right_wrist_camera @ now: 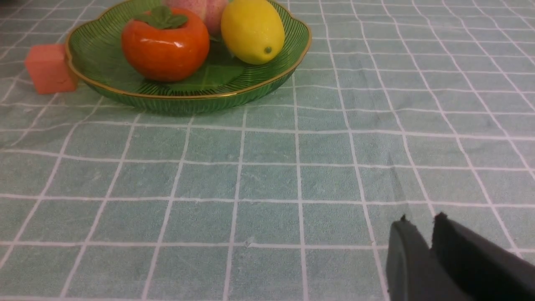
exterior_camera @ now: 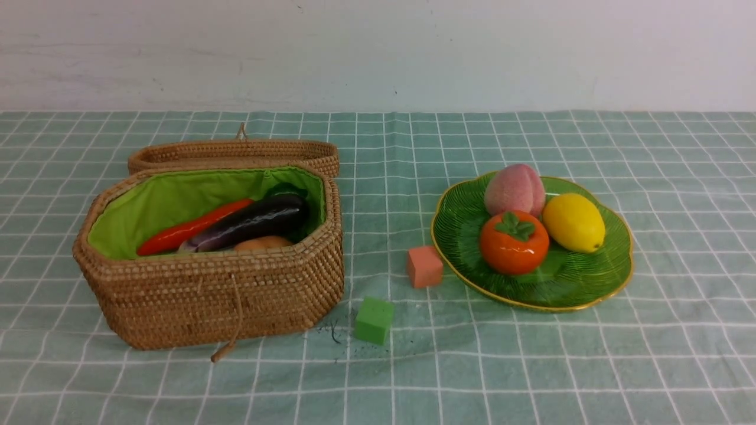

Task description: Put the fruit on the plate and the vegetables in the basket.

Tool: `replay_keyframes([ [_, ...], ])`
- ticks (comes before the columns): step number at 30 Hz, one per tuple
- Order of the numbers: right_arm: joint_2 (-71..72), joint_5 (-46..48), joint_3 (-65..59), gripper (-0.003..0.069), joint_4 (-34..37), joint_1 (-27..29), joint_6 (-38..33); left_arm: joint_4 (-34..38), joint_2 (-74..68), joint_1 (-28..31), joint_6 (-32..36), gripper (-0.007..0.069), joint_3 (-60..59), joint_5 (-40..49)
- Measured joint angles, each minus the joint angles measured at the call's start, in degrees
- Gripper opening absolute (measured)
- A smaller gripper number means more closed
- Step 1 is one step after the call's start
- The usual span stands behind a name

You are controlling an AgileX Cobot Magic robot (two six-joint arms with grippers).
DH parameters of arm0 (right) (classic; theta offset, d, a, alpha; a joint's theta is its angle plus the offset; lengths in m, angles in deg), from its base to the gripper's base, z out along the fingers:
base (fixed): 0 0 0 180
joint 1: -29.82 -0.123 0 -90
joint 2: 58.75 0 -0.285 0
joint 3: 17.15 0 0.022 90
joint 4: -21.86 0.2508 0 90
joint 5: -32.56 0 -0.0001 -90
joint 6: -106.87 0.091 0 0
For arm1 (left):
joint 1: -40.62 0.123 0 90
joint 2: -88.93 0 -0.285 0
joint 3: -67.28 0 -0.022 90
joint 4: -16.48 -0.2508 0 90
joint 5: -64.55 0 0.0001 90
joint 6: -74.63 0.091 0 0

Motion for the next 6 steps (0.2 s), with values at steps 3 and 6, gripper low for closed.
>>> replay_keyframes([
  [3, 0.0, 0.0, 0.0, 0.0103, 0.0, 0.0, 0.0, 0.1, 0.0, -0.2, 0.0, 0.0239, 0.0, 0.0],
  [6, 0.0, 0.0, 0.0, 0.0109, 0.0, 0.0, 0.0, 0.1, 0.0, -0.2, 0.0, 0.0239, 0.0, 0.0],
])
